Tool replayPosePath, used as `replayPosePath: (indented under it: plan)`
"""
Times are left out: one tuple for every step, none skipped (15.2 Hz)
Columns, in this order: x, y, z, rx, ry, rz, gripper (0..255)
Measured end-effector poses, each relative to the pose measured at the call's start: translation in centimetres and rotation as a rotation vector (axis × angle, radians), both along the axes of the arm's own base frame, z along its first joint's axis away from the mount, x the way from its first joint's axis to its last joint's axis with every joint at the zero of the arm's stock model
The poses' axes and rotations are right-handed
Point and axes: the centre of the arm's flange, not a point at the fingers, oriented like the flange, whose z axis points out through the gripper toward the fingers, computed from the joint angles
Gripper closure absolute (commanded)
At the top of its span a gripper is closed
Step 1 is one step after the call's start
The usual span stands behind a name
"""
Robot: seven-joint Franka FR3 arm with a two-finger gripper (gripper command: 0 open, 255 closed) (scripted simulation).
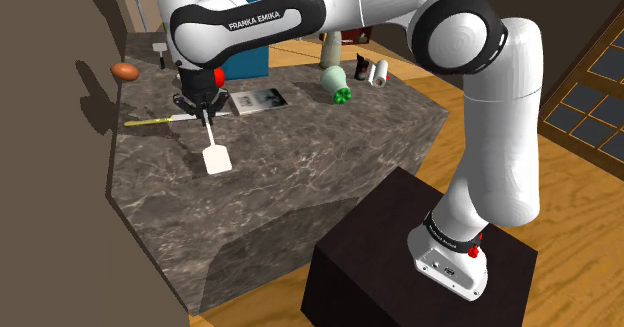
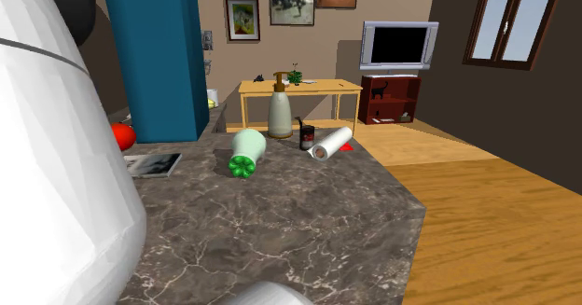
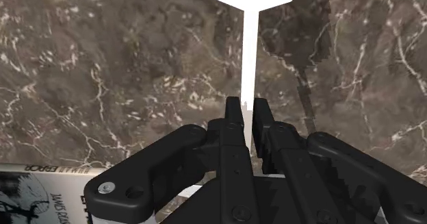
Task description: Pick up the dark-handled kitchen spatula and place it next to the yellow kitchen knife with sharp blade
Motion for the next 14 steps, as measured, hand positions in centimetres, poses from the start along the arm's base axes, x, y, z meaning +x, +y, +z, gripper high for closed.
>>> replayPosePath:
  plan:
    - [0.1, 1.2, 0.0, 0.0, 0.0, 0.0, 255]
    - [0.4, 1.9, -0.1, 0.0, 0.0, 0.0, 255]
    - [0.8, 2.2, -0.5, 0.0, 0.0, 0.0, 255]
    - [0.8, 2.4, -1.1, 0.0, 0.001, -0.001, 255]
    - [0.8, 2.5, -1.6, 0.0, 0.001, -0.001, 255]
    - [0.8, 2.5, -2.1, 0.0, 0.001, -0.001, 255]
    - [0.8, 2.5, -2.6, 0.0, 0.001, -0.001, 255]
    - [0.9, 2.5, -3.0, 0.0, 0.0, -0.001, 255]
    - [0.8, 2.5, -3.6, 0.0, 0.001, -0.001, 255]
    - [0.9, 2.6, -4.1, 0.0, 0.0, -0.001, 255]
    - [0.8, 2.5, -4.6, 0.0, 0.001, -0.001, 255]
    - [0.8, 2.7, -5.2, 0.0, 0.0, -0.002, 255]
    - [0.9, 2.7, -5.6, 0.0, 0.0, -0.001, 255]
    - [0.8, 2.7, -6.2, 0.0, 0.0, -0.002, 255]
